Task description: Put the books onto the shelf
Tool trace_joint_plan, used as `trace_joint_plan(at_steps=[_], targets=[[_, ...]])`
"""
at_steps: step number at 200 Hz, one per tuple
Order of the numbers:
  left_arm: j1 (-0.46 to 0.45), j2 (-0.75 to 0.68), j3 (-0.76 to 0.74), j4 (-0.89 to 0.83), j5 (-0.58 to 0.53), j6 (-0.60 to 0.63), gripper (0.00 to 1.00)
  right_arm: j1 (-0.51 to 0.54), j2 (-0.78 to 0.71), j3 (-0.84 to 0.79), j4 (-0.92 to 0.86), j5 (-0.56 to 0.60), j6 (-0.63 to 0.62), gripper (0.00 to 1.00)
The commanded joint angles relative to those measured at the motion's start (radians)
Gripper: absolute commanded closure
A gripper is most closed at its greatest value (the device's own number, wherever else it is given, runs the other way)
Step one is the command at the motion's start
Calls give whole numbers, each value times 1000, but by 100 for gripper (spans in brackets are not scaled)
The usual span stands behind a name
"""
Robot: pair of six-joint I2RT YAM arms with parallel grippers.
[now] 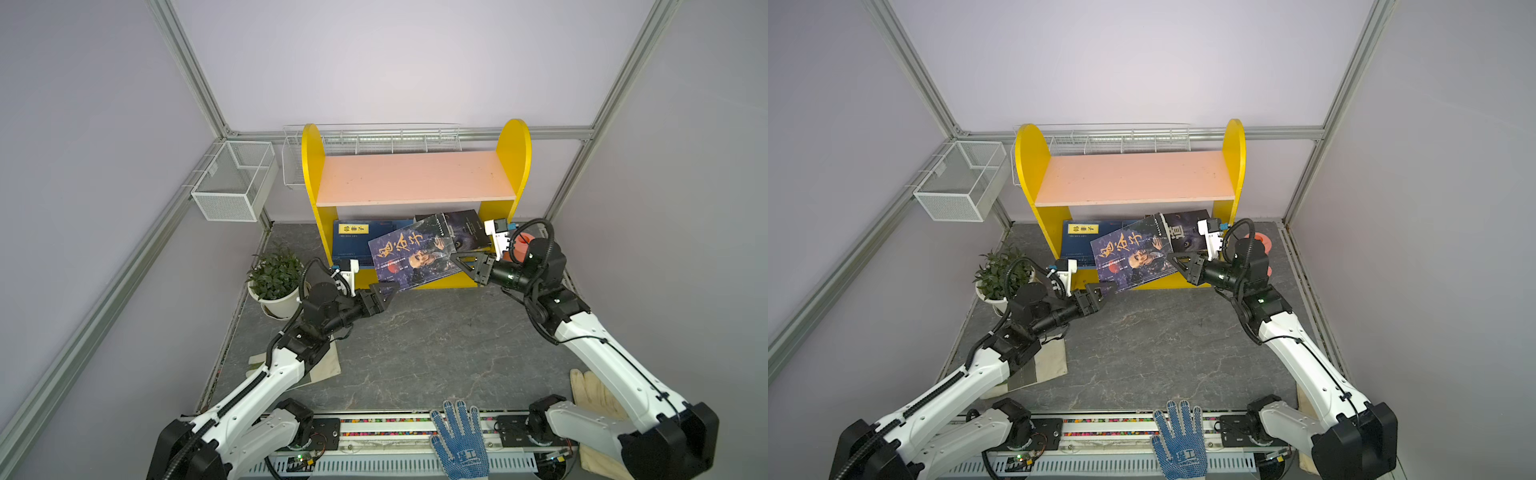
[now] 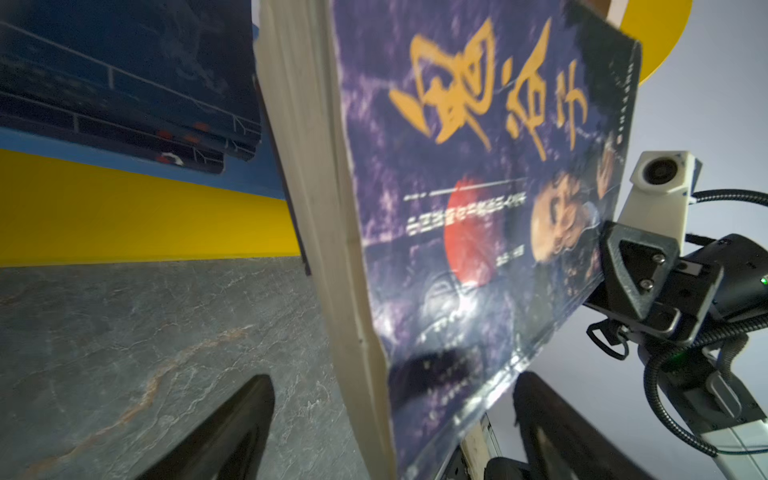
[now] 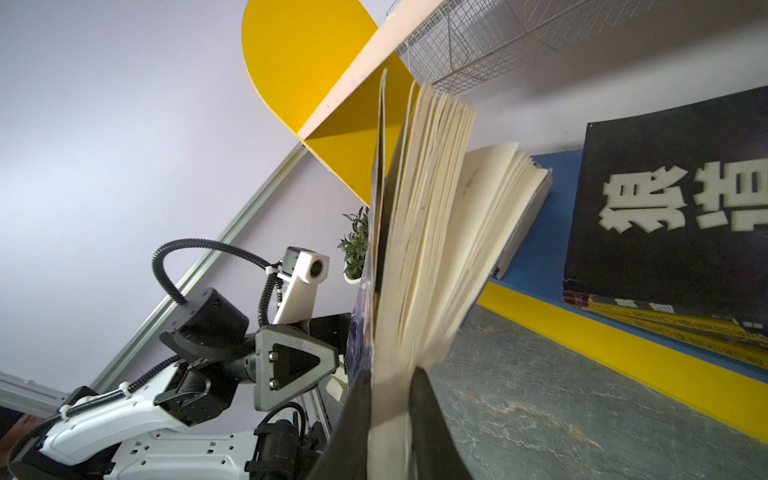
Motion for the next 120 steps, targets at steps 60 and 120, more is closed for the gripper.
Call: trace_joint_plan(at_steps=[60, 120], targets=[[4, 31, 71, 176, 75, -45, 47, -11, 0, -4, 142, -69, 65, 94], [-6, 46, 151, 29, -41, -8, 100, -11, 19, 50, -139, 93, -63, 87]])
